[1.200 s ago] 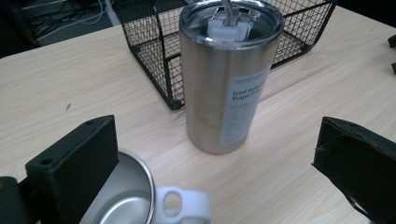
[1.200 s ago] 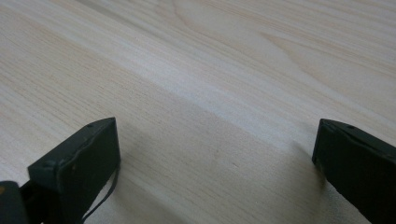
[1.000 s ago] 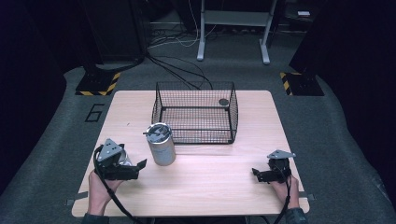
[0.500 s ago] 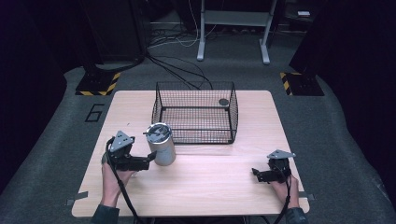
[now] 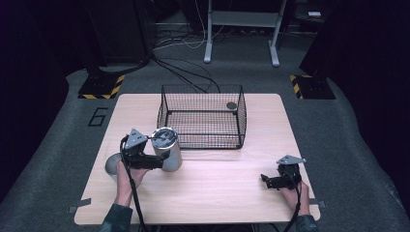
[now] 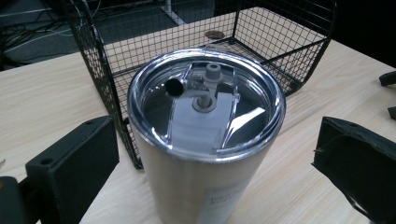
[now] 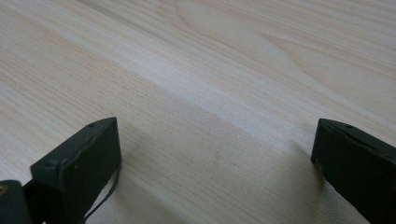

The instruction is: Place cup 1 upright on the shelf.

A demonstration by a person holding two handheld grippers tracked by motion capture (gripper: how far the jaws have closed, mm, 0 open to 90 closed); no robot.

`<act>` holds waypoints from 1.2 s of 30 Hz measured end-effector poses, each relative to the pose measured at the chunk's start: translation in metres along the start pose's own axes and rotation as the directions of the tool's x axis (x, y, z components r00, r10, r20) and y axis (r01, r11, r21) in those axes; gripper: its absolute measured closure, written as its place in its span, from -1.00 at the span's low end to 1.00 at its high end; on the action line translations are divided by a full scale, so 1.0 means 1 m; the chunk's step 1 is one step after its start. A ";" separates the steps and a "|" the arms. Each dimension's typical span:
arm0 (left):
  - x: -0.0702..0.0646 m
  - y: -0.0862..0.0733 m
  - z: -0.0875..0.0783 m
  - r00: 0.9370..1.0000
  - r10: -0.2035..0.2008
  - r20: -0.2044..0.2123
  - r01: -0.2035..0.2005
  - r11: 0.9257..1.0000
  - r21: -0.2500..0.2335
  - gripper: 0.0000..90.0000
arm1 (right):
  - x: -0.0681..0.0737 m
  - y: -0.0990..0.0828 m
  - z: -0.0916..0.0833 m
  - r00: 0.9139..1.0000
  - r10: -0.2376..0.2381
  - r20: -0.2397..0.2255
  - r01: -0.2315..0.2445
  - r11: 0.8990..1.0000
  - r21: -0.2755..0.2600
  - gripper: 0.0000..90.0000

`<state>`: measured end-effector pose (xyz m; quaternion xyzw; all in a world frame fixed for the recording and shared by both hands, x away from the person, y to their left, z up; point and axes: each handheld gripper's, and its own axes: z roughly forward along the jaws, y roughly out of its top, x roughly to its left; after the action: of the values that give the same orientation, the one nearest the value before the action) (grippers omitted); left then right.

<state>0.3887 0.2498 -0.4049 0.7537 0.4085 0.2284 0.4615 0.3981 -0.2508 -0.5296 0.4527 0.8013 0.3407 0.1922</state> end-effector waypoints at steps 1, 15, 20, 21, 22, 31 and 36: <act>0.000 0.000 0.002 1.000 0.001 -0.003 -0.001 1.000 -0.001 -1.00 | 0.000 0.000 0.000 1.000 0.000 0.000 0.000 1.000 0.000 -0.98; 0.001 0.003 0.019 1.000 -0.006 -0.010 0.006 1.000 -0.010 -1.00 | 0.000 0.000 0.000 1.000 -0.001 0.000 0.001 1.000 0.000 -0.98; 0.001 0.003 0.024 1.000 -0.006 -0.010 0.005 1.000 -0.016 -1.00 | 0.000 0.000 0.000 1.000 -0.001 0.000 0.001 1.000 0.000 -0.98; 0.002 0.002 0.025 1.000 0.000 -0.009 0.000 1.000 -0.012 -1.00 | 0.000 0.000 0.000 1.000 -0.001 0.000 0.001 1.000 0.000 -0.98; 0.002 0.002 0.027 1.000 -0.001 -0.013 0.001 1.000 -0.010 -1.00 | 0.000 0.000 0.000 1.000 -0.001 0.000 0.001 1.000 0.000 -0.98; 0.001 -0.002 0.032 1.000 -0.007 -0.022 0.006 1.000 -0.010 -0.97 | 0.000 0.000 0.000 1.000 -0.002 -0.001 0.002 1.000 0.000 -0.98; 0.000 -0.002 0.032 0.999 0.006 -0.037 -0.006 1.000 -0.012 -0.93 | 0.000 0.000 0.000 1.000 -0.002 -0.002 0.002 1.000 -0.001 -0.97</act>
<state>0.4110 0.2342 -0.4218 0.7476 0.4132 0.2462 0.4579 0.3981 -0.2509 -0.5296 0.4514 0.8018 0.3412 0.1921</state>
